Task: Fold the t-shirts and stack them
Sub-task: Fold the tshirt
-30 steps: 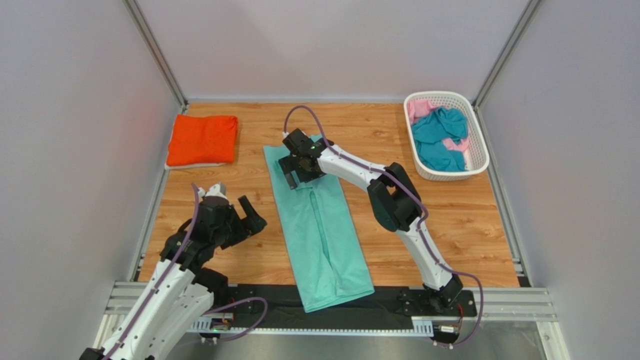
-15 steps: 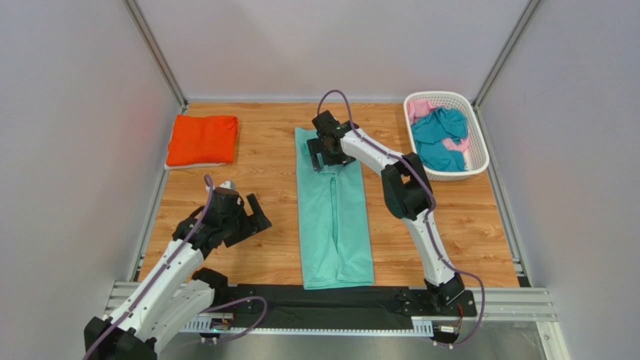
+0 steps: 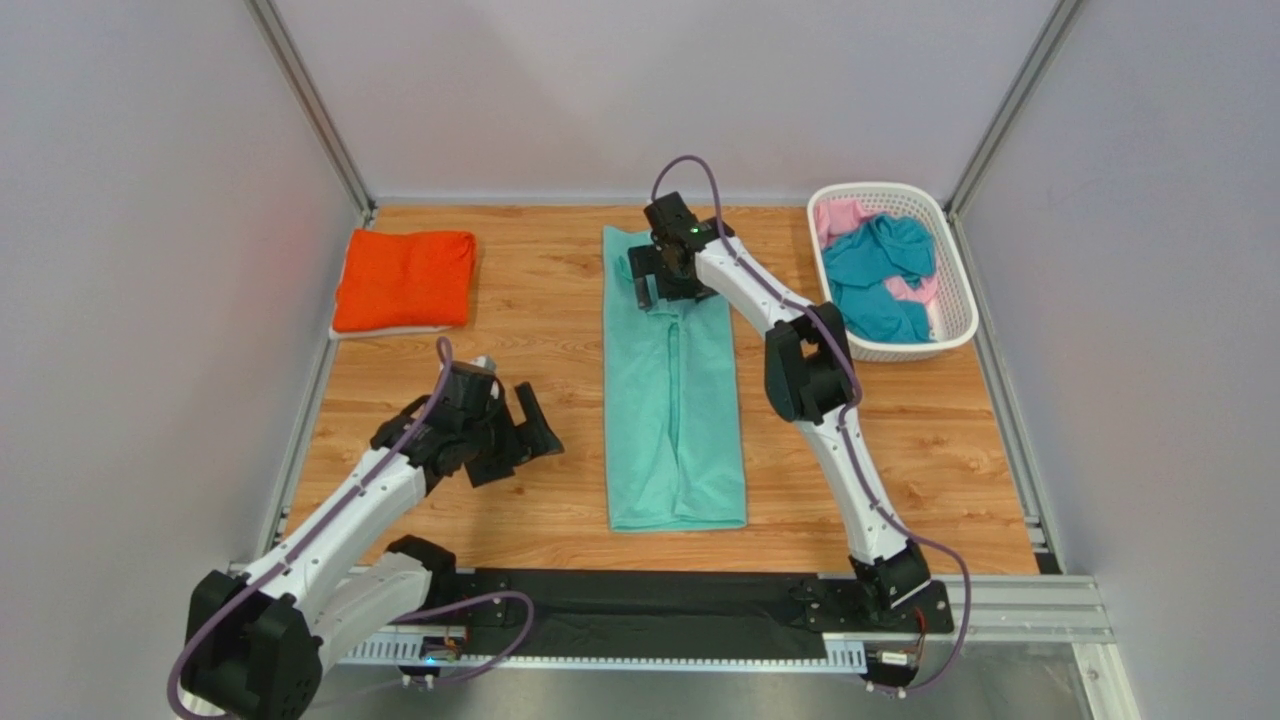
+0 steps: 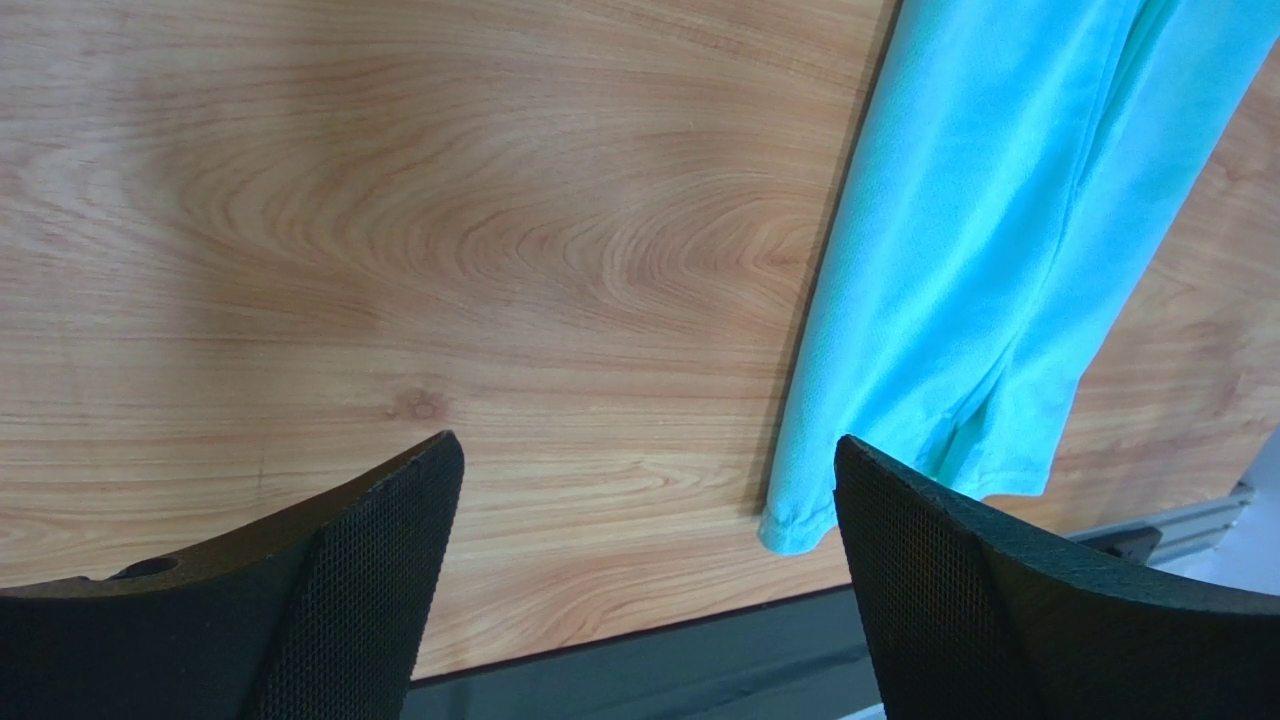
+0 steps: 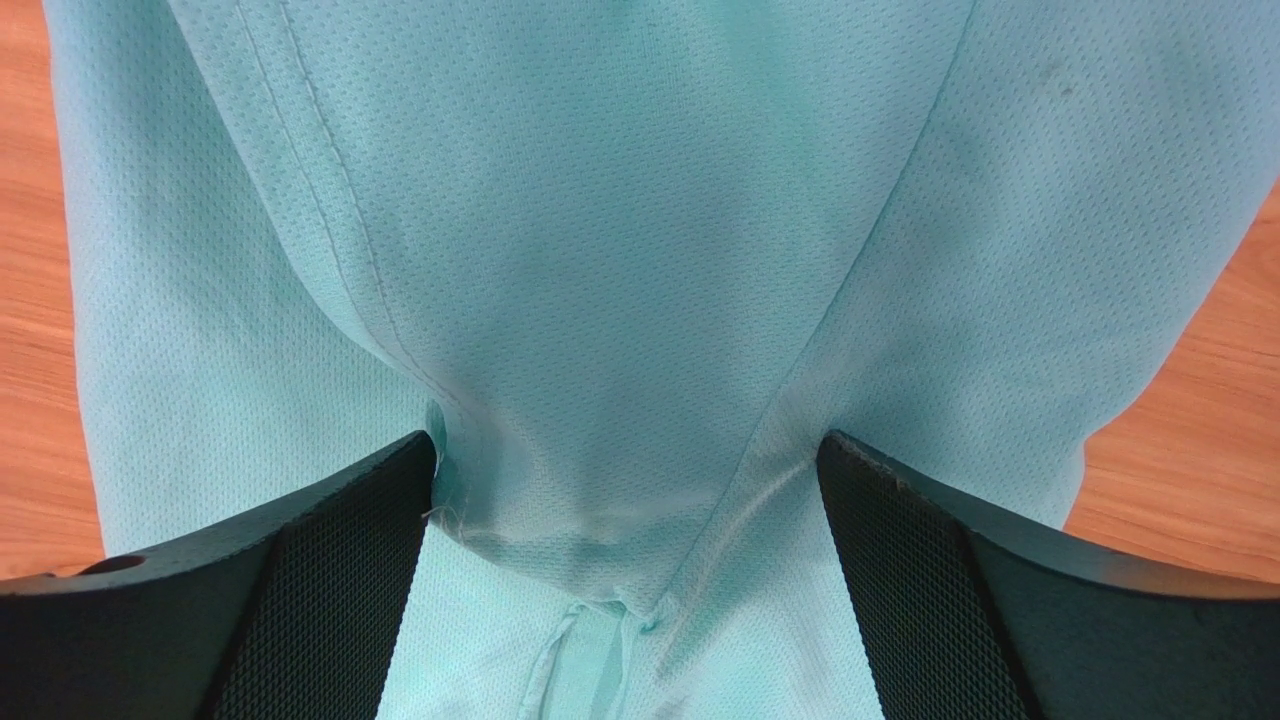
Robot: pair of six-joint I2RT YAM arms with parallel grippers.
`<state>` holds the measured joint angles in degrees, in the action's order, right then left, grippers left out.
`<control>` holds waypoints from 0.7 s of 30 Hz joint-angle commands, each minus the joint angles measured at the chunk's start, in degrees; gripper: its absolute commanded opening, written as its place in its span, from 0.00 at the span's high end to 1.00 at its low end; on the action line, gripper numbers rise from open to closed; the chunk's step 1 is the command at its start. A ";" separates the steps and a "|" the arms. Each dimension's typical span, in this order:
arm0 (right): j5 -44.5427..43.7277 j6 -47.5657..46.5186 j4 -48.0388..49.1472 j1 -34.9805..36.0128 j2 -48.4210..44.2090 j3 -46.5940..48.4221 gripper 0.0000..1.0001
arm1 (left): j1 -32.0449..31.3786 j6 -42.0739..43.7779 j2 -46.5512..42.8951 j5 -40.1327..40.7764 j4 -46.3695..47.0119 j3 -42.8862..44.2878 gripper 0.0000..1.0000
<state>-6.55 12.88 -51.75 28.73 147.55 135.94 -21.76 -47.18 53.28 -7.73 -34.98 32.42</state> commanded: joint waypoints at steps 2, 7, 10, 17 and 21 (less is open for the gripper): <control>7.22 -1.46 -3.54 -0.43 -1.81 1.35 0.00 | -2.93 1.12 1.30 -2.91 2.02 2.73 0.00; 10.33 -2.25 -3.71 0.71 -13.91 -1.46 0.00 | -10.39 -0.63 2.27 -3.44 2.28 2.82 0.00; 9.80 -1.47 -2.93 2.03 -20.43 -8.30 0.00 | -14.35 -2.56 2.53 -3.00 2.64 1.77 0.00; 6.90 8.90 9.72 3.79 -46.73 -47.65 0.00 | -22.36 -7.49 3.59 -1.85 6.68 -1.31 0.00; 6.63 14.79 14.65 4.40 -64.61 -67.97 0.00 | -24.03 -8.98 5.70 -2.73 8.26 -1.75 0.07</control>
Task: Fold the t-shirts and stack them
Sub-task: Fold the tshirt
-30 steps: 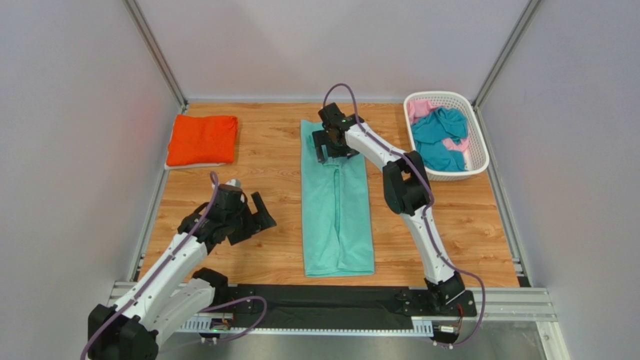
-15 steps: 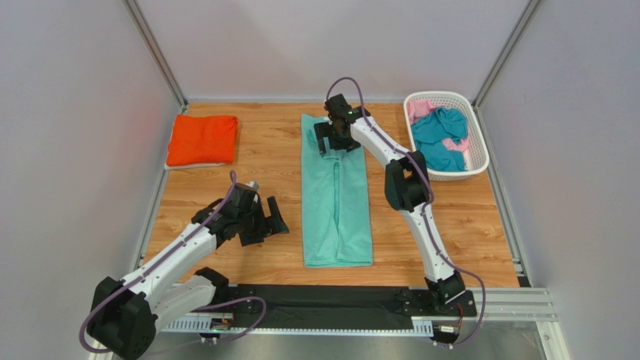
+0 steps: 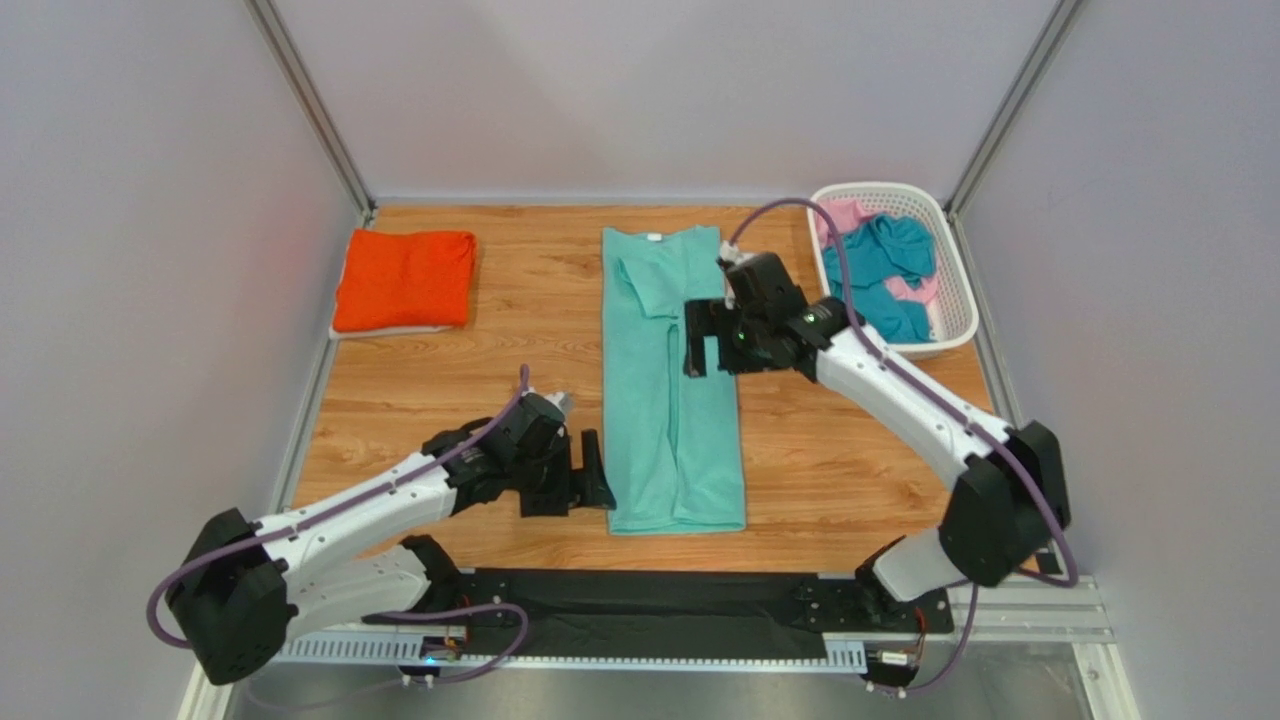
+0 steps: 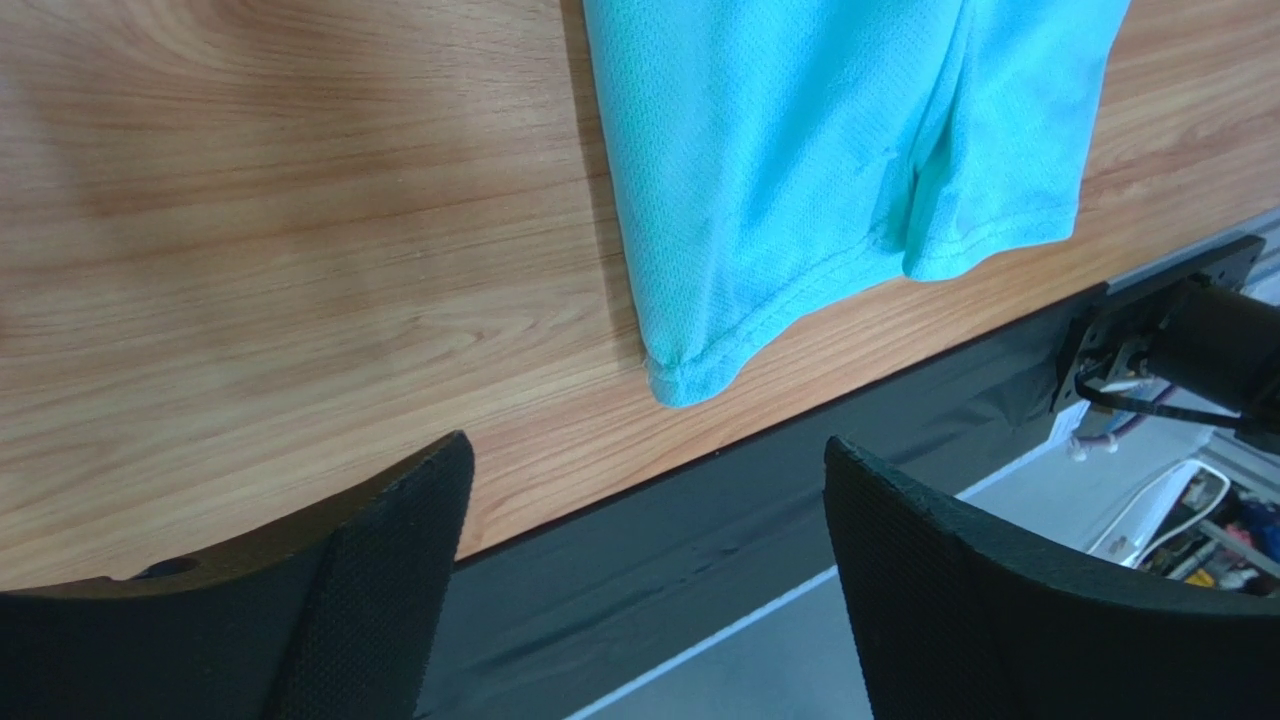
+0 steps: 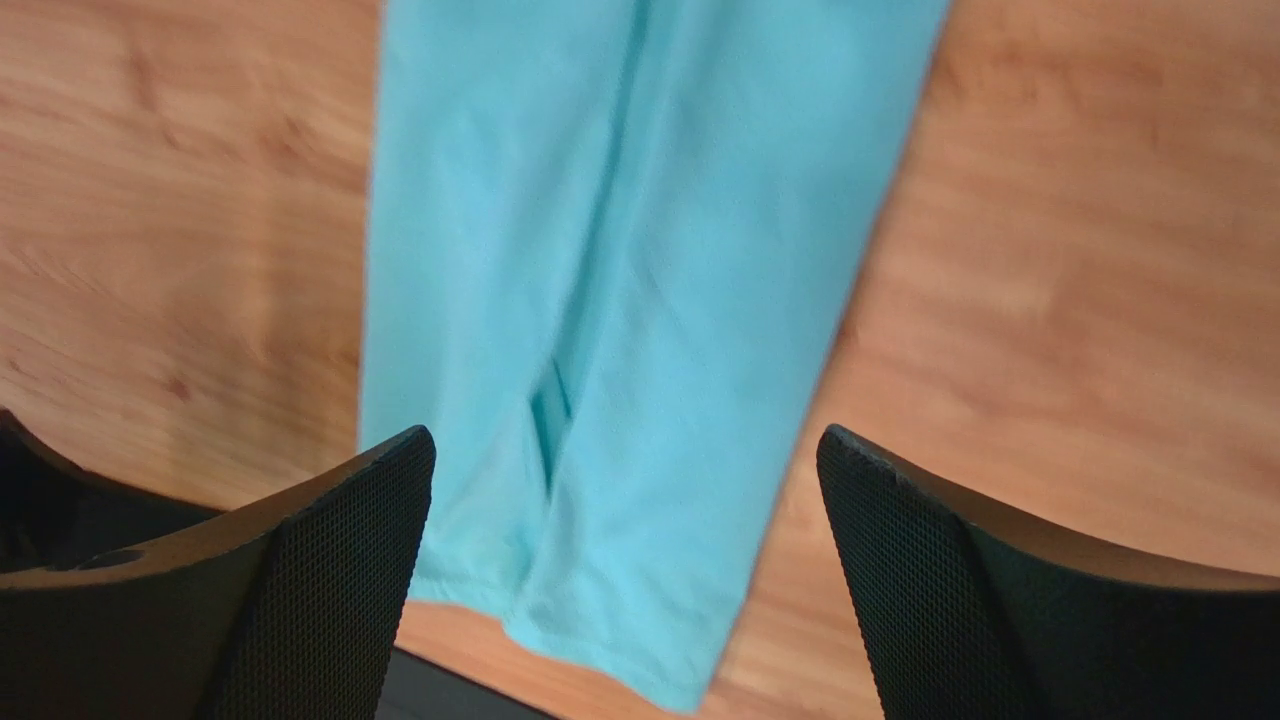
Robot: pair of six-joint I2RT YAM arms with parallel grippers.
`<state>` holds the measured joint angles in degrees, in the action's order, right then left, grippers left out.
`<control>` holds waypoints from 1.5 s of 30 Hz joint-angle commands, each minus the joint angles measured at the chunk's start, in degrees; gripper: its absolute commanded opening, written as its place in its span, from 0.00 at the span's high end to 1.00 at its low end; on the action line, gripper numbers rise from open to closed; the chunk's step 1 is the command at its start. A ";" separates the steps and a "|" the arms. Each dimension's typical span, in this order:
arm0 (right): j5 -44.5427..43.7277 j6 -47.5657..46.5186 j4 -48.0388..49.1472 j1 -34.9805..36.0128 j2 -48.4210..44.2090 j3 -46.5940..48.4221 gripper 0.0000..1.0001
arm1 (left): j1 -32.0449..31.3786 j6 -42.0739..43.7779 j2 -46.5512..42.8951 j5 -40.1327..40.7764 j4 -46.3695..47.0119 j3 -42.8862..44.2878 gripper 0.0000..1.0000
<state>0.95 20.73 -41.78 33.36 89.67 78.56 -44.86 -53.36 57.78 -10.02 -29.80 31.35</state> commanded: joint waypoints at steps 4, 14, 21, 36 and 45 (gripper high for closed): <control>-0.34 10.02 4.17 0.12 -19.15 -26.40 0.00 | -4.79 -4.82 3.21 -1.49 8.25 -2.61 0.16; 7.48 17.67 1.09 3.37 -37.19 -45.51 0.00 | -8.40 -8.25 13.14 -0.53 15.30 -2.44 0.37; 8.10 21.36 5.64 8.29 -34.48 -49.91 0.05 | -8.40 -8.34 16.49 -0.09 16.09 -2.17 0.78; 6.95 21.20 19.01 10.14 -22.09 -53.95 0.62 | -8.40 -9.56 16.23 0.44 16.62 -3.84 1.00; 10.39 23.38 14.64 16.73 -28.39 -56.42 1.00 | -12.35 -14.66 9.12 2.02 13.20 -7.01 1.00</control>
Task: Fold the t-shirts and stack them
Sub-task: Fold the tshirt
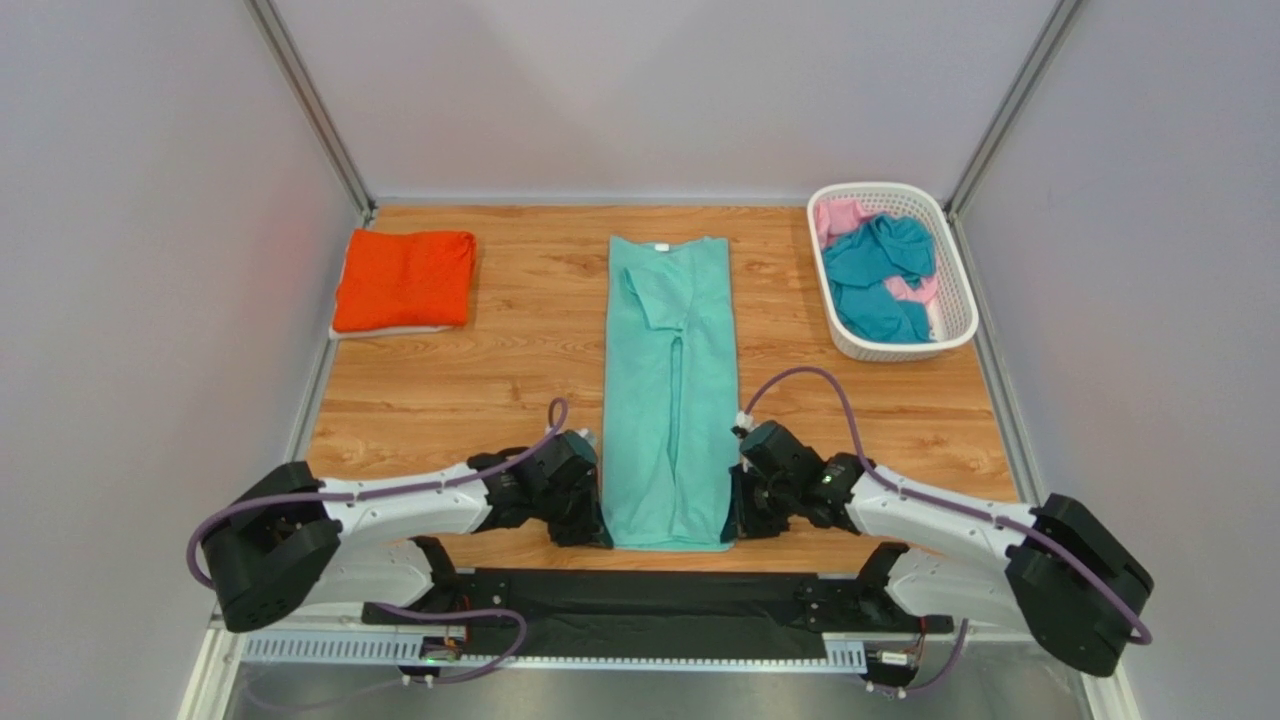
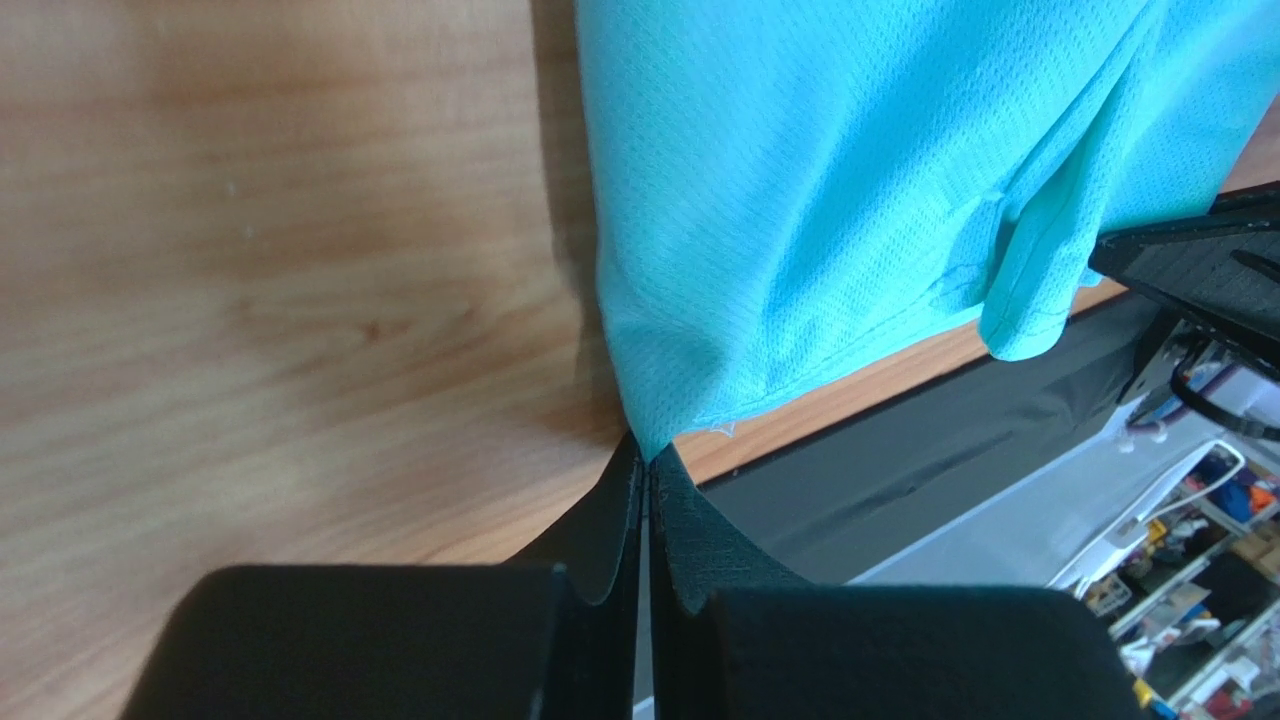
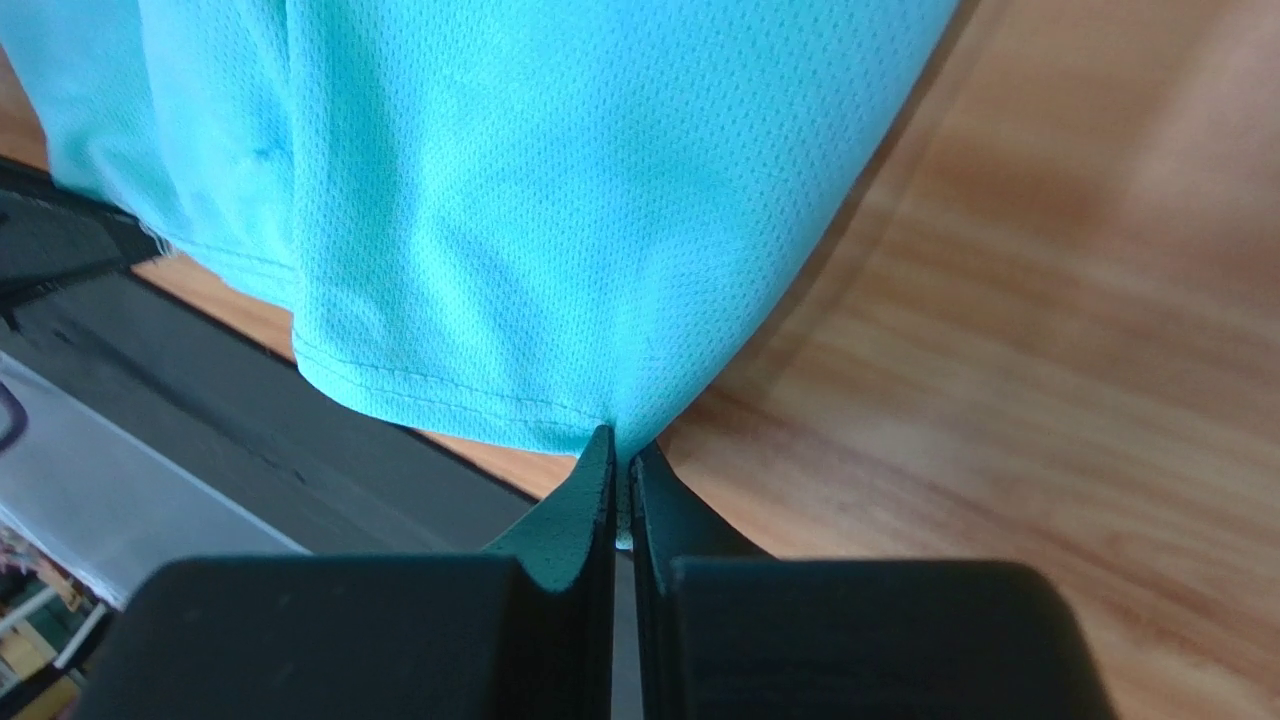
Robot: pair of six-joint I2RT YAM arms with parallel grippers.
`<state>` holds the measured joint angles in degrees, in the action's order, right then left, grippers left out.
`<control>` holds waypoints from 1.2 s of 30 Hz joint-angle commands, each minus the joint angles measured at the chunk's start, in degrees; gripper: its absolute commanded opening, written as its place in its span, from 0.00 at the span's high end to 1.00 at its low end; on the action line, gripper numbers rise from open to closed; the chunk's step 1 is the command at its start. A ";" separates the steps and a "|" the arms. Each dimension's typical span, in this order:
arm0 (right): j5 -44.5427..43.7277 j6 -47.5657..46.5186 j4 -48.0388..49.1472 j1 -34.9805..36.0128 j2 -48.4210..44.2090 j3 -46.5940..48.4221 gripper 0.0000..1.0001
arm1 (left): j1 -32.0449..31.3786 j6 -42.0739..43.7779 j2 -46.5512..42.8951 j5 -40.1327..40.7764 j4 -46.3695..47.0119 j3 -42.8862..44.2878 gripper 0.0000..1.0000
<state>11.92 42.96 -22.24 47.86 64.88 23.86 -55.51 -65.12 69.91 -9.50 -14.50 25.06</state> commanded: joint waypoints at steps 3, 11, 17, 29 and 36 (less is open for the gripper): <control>-1.99 2.22 -9.48 3.82 -9.50 -1.45 1.00 | -2.33 -3.96 -6.26 2.38 -3.69 -1.15 1.00; -10.34 -3.22 -16.60 2.16 -13.47 8.92 0.98 | -2.06 0.60 -9.36 8.25 -12.63 10.06 1.00; -11.84 -9.29 -16.17 -4.51 -7.94 16.99 0.98 | 3.63 6.93 -5.59 11.52 -17.39 20.01 1.00; -9.03 -19.58 -12.66 -15.59 7.70 32.82 0.98 | 14.46 19.85 10.40 10.73 -18.11 39.25 1.00; -6.22 -21.69 -10.99 -19.11 16.49 38.72 0.97 | 18.33 23.81 18.59 8.79 -20.21 48.23 1.00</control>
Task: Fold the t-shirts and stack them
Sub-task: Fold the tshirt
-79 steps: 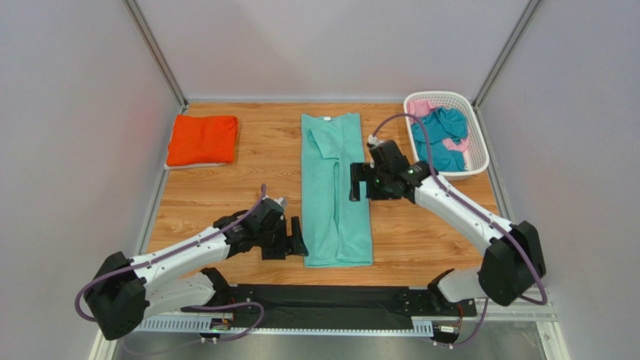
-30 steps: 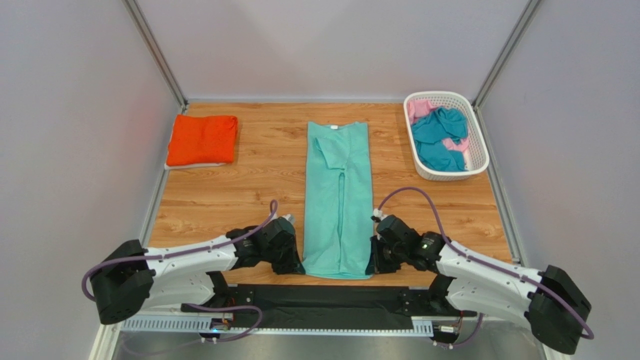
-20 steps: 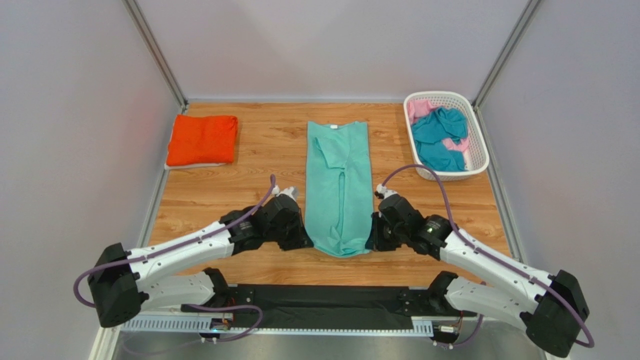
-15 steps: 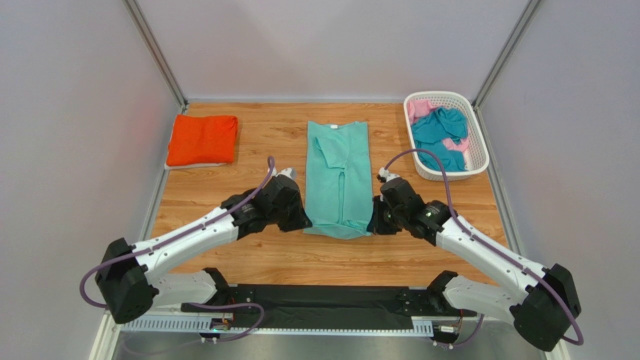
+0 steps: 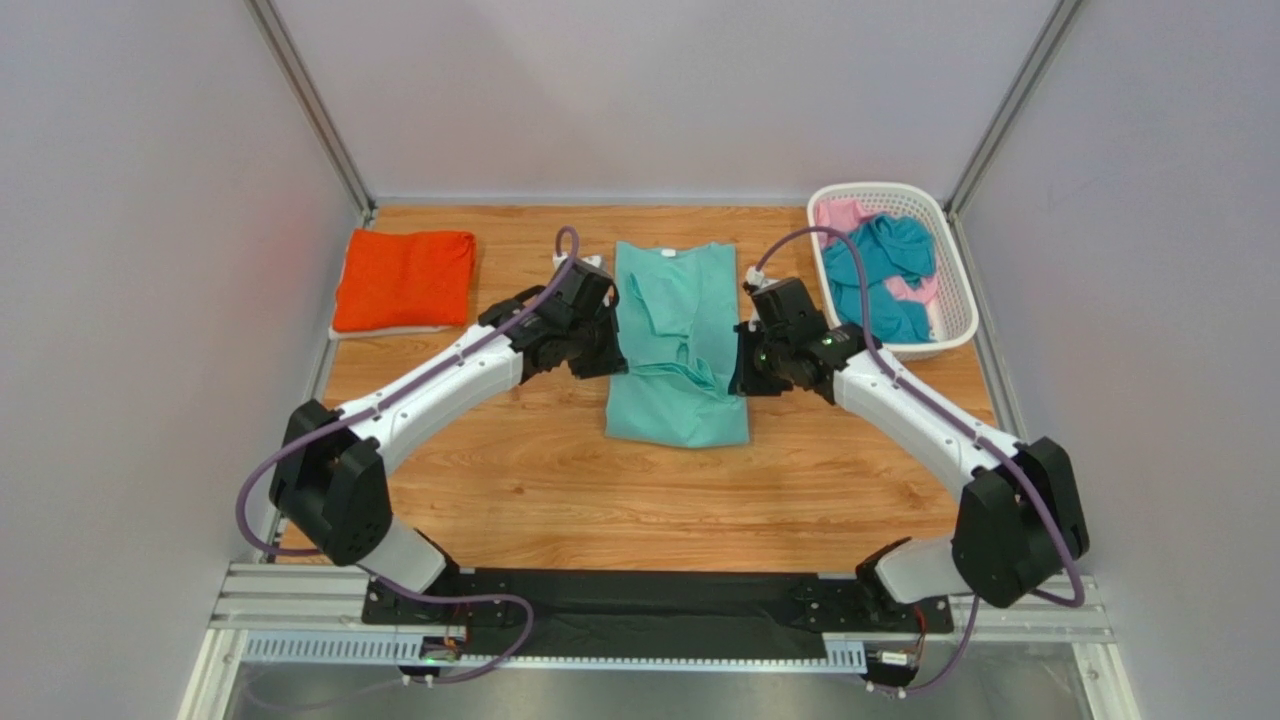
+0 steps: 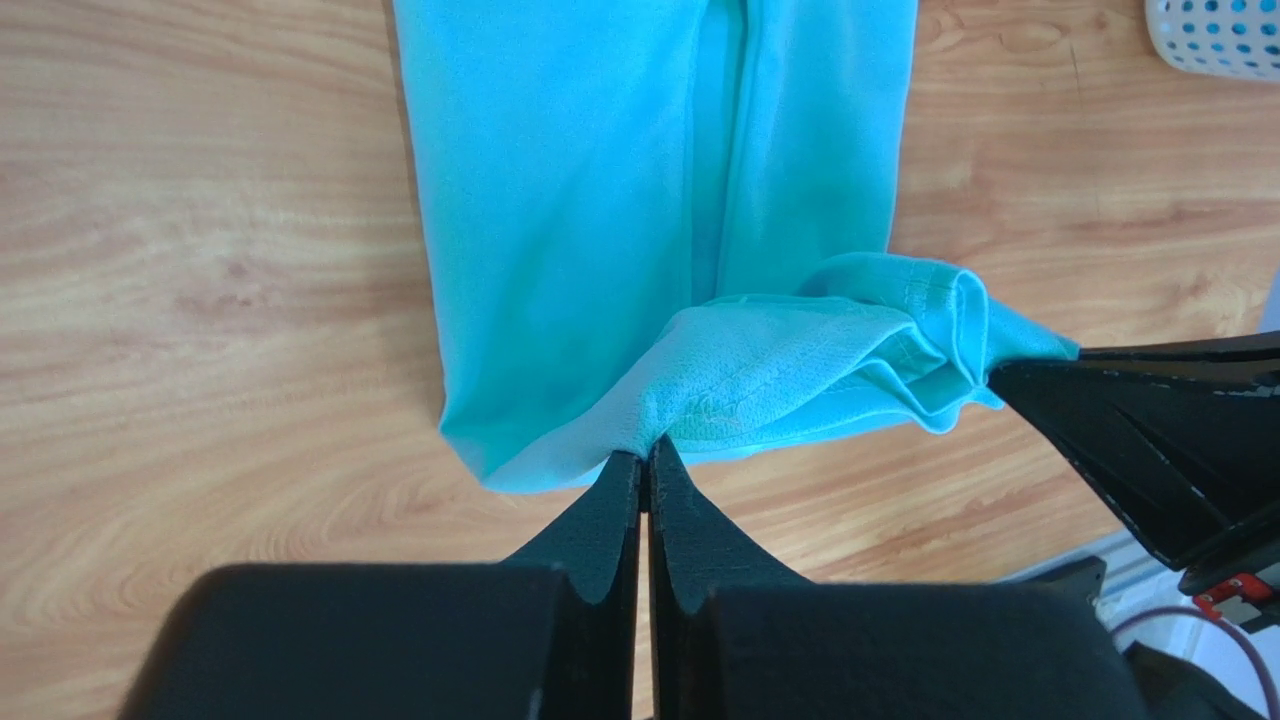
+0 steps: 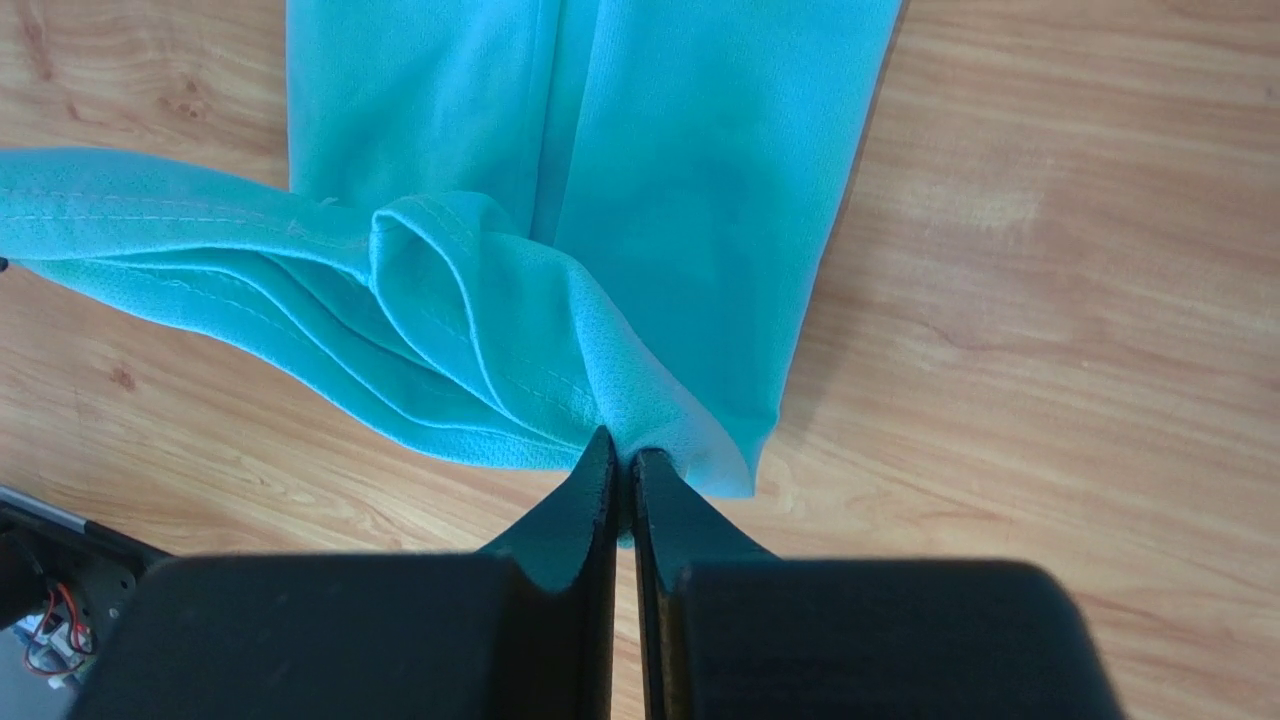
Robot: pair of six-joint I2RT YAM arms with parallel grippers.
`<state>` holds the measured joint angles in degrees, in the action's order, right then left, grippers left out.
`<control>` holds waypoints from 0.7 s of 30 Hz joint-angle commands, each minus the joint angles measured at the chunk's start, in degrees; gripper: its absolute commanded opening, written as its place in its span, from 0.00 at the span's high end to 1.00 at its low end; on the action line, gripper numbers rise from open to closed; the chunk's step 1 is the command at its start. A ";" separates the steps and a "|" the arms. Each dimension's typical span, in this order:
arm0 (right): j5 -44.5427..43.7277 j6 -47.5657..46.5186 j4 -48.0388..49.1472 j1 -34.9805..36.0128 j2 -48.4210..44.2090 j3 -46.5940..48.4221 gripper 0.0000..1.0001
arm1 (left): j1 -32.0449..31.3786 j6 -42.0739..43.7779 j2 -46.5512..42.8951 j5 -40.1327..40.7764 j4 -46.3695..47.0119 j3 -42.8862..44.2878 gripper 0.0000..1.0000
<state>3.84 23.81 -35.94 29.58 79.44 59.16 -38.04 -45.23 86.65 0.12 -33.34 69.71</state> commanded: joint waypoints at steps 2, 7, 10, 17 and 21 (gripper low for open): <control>2.66 -2.63 3.25 -1.89 4.84 5.25 0.97 | 1.83 4.98 4.56 -1.26 -1.37 5.86 1.00; 3.90 -2.72 4.83 -3.83 10.29 8.25 0.97 | 4.20 6.91 10.02 -2.76 -1.55 11.39 1.00; 3.46 -2.72 5.00 -5.15 13.37 10.19 0.96 | 5.16 7.35 13.36 -1.70 -2.16 13.25 1.00; 6.80 -3.33 6.50 -7.70 21.72 14.67 0.93 | 8.51 7.61 20.12 -2.75 -1.99 16.68 1.00; 6.89 -3.25 7.03 -8.57 25.49 16.60 0.92 | 9.04 8.58 23.64 -3.46 -1.29 18.52 1.00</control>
<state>9.72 21.54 -31.11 21.65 103.09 72.71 -29.30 -38.61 108.64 -2.17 -34.96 85.49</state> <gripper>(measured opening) 0.079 0.008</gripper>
